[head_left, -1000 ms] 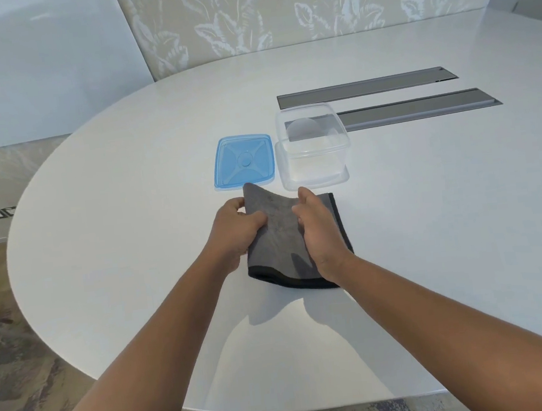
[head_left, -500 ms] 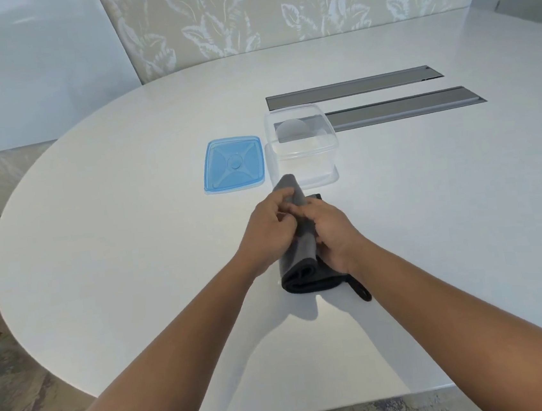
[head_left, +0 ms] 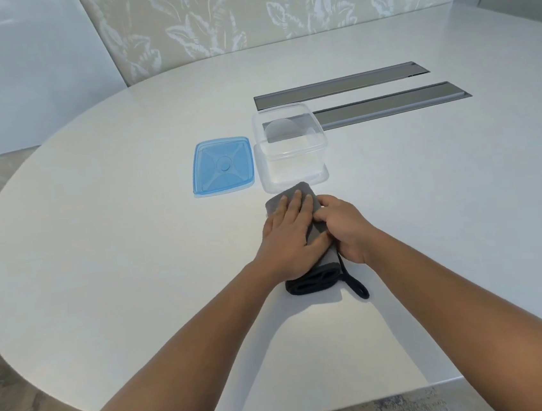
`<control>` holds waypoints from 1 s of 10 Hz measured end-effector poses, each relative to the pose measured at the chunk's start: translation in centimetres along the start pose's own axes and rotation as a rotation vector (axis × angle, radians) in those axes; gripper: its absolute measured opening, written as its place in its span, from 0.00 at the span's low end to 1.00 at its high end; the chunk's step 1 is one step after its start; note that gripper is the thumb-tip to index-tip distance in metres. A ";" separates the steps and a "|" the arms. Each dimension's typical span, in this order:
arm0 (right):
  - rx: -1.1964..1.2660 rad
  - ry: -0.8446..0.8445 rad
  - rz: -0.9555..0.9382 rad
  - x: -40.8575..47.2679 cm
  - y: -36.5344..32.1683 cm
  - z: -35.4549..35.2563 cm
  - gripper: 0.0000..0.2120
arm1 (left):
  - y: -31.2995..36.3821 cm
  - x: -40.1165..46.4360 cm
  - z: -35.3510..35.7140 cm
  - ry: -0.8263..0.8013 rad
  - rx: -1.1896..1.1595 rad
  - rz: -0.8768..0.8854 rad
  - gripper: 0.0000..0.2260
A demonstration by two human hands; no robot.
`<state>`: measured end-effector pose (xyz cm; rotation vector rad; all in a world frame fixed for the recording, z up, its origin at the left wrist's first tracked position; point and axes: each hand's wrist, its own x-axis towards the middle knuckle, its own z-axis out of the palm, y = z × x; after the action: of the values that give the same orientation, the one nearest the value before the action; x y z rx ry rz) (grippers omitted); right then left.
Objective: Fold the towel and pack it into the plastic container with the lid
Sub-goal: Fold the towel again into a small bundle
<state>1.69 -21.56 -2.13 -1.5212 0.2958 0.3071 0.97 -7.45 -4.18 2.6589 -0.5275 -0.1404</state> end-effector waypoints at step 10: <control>-1.495 0.122 -0.253 -4.2 -0.5 3.7 0.27 | 0.3 0.8 2.7 0.066 0.324 -0.072 0.39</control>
<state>-1.99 -17.90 -0.03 -3.0218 -0.1114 0.2165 1.13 -9.07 -6.50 2.9869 -0.4663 0.0132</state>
